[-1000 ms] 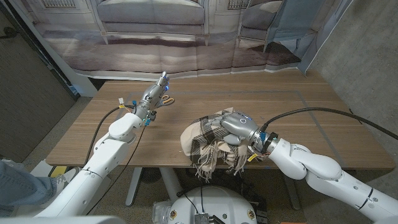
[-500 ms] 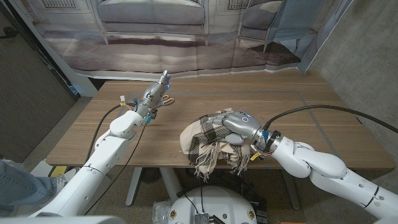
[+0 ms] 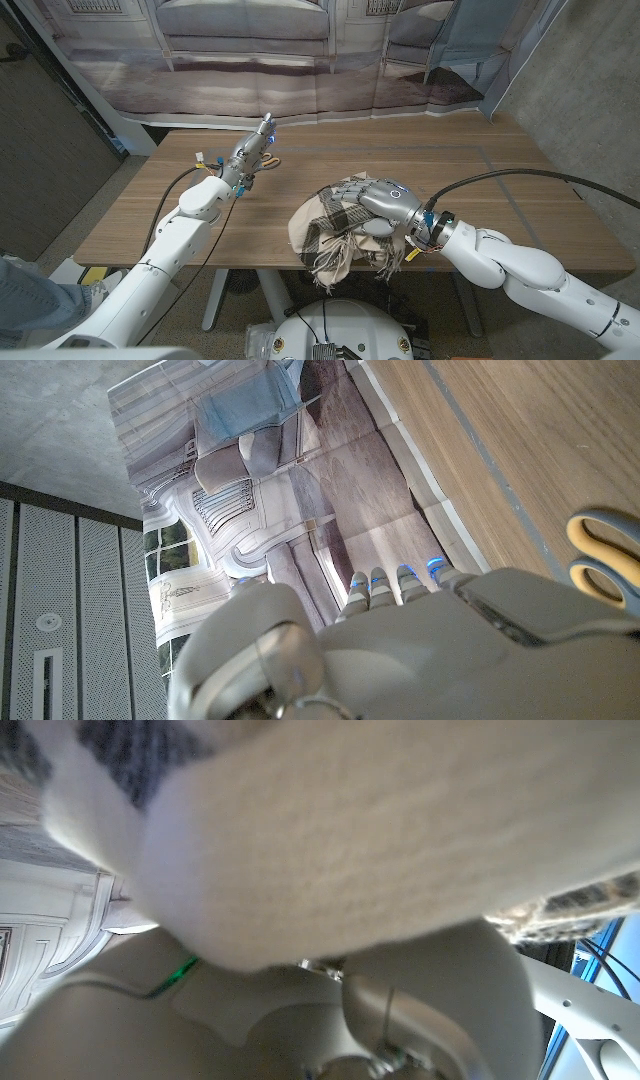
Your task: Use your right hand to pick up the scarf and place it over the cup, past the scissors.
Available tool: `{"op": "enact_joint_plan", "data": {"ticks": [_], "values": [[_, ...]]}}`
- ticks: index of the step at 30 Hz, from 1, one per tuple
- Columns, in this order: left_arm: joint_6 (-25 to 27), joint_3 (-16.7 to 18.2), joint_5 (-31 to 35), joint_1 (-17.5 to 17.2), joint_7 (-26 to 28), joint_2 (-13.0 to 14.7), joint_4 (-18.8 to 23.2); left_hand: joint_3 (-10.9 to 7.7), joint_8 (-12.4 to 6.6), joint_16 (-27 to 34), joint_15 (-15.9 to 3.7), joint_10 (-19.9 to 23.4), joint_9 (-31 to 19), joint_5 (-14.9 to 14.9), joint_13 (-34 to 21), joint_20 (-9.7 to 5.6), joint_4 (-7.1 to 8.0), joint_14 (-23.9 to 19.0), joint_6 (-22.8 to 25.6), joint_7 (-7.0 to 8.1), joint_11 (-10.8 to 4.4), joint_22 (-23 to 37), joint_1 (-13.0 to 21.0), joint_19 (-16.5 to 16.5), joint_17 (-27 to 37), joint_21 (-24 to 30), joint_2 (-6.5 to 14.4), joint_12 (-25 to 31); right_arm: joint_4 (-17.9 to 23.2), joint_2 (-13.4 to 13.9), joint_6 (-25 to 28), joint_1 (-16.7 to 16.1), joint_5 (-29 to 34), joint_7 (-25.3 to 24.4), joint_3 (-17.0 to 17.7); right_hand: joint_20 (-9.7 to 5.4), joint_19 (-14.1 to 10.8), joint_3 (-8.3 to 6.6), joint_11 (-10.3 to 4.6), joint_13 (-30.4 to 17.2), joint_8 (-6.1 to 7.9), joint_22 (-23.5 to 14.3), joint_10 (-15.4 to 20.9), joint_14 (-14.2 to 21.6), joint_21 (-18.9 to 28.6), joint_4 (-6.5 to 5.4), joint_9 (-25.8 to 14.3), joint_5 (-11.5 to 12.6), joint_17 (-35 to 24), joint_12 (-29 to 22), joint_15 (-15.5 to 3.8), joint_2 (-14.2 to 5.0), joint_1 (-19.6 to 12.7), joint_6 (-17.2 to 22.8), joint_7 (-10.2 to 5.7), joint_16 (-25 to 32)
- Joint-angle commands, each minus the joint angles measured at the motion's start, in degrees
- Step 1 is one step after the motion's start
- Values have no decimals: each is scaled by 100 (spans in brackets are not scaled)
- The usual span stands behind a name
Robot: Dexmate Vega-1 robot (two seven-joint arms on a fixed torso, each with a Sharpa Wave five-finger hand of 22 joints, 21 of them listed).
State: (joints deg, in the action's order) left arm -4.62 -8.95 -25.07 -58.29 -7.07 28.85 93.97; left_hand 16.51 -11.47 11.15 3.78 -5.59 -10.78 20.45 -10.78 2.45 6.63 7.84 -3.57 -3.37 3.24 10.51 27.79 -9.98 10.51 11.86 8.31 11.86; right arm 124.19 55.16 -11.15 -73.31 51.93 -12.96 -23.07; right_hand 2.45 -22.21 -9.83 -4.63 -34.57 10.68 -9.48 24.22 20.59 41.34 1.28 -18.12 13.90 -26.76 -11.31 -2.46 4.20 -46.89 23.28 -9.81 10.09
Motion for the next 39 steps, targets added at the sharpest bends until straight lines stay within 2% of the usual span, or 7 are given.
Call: {"op": "enact_joint_plan", "data": {"ticks": [1, 7, 12, 16, 21, 28, 39], "values": [[-60, 18, -24, -6, -37, -18, -39, 30, -2, -22, 44, 14, -12, -7, -16, 35, 18, 6, 37, -28, 29, 16, 49, -276, 15, 0, -5, 0, 215, 51, 136, -138, 41, 228, 121, 123, 132, 75, 51, 65, -18, -30, -189, -218, -147, -28, 20, 81, 90, 36, -202, 45, 158, -176, -2, -17], [-74, 33, -26, -37, -40, -11, -26, 31, -1, -21, 39, 12, -12, -8, -16, 31, 19, 1, 37, -24, 29, 16, 50, -274, 15, 1, -6, -2, 335, 87, 195, -228, 73, 350, 197, 298, 299, 181, 99, 157, -21, -37, -376, -442, -320, -91, 64, 165, 201, 36, -106, 130, 346, -374, -6, -7], [-63, 43, -20, -64, -19, -3, 8, 31, -1, -20, 38, 11, -12, -8, -16, 31, 20, 0, 36, -27, 24, 16, 51, -275, 15, 1, -6, -2, 435, 151, 239, -306, 61, 512, 288, 490, 487, 375, 121, 274, -20, -45, -616, -682, -530, -190, 126, 312, 333, 36, -30, 296, 640, -603, 23, 5], [-72, 46, -17, -77, -9, -4, 17, 32, 0, -25, 40, 11, -12, -9, -16, 33, 20, 11, 35, -24, 22, 16, 51, -275, 15, 1, -6, -2, 506, 216, 217, -354, -17, 641, 391, 576, 561, 467, 130, 325, -33, -48, -713, -793, -618, -237, 155, 388, 388, 33, 12, 360, 774, -737, 26, 5], [-68, 38, -26, -91, -24, -4, 18, 33, 0, -21, 38, 8, -12, -10, -16, 35, 21, 2, 38, -21, 27, 16, 52, -278, 15, 0, -7, -4, 609, 238, 259, -359, -82, 929, 479, 940, 967, 834, 199, 570, -56, -53, -1237, -1317, -1051, -372, 300, 719, 641, 53, 211, 500, 1179, -1374, 100, -4], [-92, 45, -32, -120, -18, -12, 29, 34, 0, -18, 37, 11, -12, -11, -16, 35, 22, -6, 41, -21, 20, 16, 53, -277, 16, 1, -7, -3, 711, 283, 226, -314, -180, 1276, 600, 986, 1108, 1119, 337, 785, -52, -56, -1663, -1613, -1321, -440, 417, 900, 854, 71, 403, 537, 1418, -1826, 222, 12], [-89, 78, -45, -174, -5, 14, 76, 35, 0, -20, 38, 17, -12, -12, -16, 40, 24, -3, 44, -20, 27, 16, 55, -276, 16, 2, -7, -1, 865, 361, 124, -103, -444, 2067, 730, 998, 1282, 1475, 514, 1047, -45, -59, -2105, -1976, -1626, -536, 535, 990, 1101, 77, 589, 550, 1742, -2280, 389, 8]]}}
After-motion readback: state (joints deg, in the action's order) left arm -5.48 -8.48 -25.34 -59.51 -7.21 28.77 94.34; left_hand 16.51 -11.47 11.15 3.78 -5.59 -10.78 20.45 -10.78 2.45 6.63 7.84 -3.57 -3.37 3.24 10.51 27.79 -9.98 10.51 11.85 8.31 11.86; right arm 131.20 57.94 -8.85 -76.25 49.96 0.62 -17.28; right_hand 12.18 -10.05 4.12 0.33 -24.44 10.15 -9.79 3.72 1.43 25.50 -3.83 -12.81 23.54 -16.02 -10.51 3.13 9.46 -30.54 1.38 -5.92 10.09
